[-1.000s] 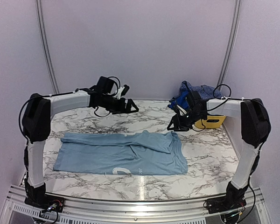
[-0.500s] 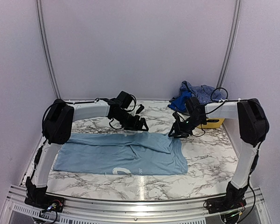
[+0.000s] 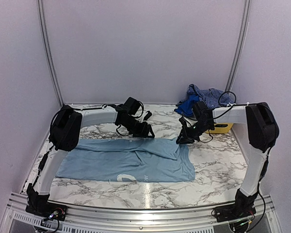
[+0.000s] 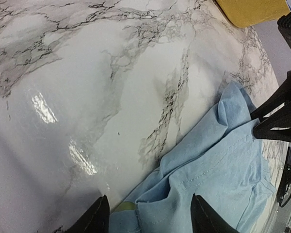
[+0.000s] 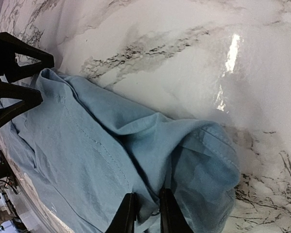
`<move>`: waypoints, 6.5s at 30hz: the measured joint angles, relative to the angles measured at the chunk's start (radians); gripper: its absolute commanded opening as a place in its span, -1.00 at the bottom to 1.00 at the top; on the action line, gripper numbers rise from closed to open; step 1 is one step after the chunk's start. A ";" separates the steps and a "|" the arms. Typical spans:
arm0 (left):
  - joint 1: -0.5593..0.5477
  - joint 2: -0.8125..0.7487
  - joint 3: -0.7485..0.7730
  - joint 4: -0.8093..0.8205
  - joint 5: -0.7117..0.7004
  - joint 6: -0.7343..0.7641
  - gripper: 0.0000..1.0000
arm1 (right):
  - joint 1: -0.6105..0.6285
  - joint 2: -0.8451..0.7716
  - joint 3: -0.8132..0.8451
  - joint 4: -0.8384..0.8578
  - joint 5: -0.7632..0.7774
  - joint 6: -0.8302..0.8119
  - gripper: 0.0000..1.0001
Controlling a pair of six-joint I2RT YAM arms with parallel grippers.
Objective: Fold and stack the mixed laundry pile
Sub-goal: Adjust the rectangle-folded T-shirt at the center of the board, then smooth out the rectangle-folded T-shirt at the center of the board.
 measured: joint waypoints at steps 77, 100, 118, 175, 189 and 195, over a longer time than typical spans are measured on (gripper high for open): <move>-0.046 -0.168 -0.150 0.016 0.031 0.144 -1.00 | 0.066 -0.005 -0.001 0.019 0.054 0.014 -0.44; -0.046 -0.232 -0.227 0.039 0.000 0.177 -1.00 | 0.078 -0.090 -0.006 0.015 0.013 -0.005 -1.00; -0.134 -0.541 -0.703 0.128 -0.021 0.399 -0.68 | 0.228 -0.280 -0.334 0.104 -0.117 -0.027 -0.85; 0.669 -0.870 -1.017 0.057 -0.403 -0.243 0.57 | -0.025 0.114 0.122 0.008 0.111 0.037 -1.00; 0.743 -0.870 -1.108 0.059 -0.273 -0.243 -0.21 | -0.062 0.111 0.117 0.030 0.124 0.041 -0.44; 0.619 -0.866 -1.046 0.054 -0.229 -0.142 -0.31 | -0.062 0.082 0.119 -0.023 0.144 0.023 -0.22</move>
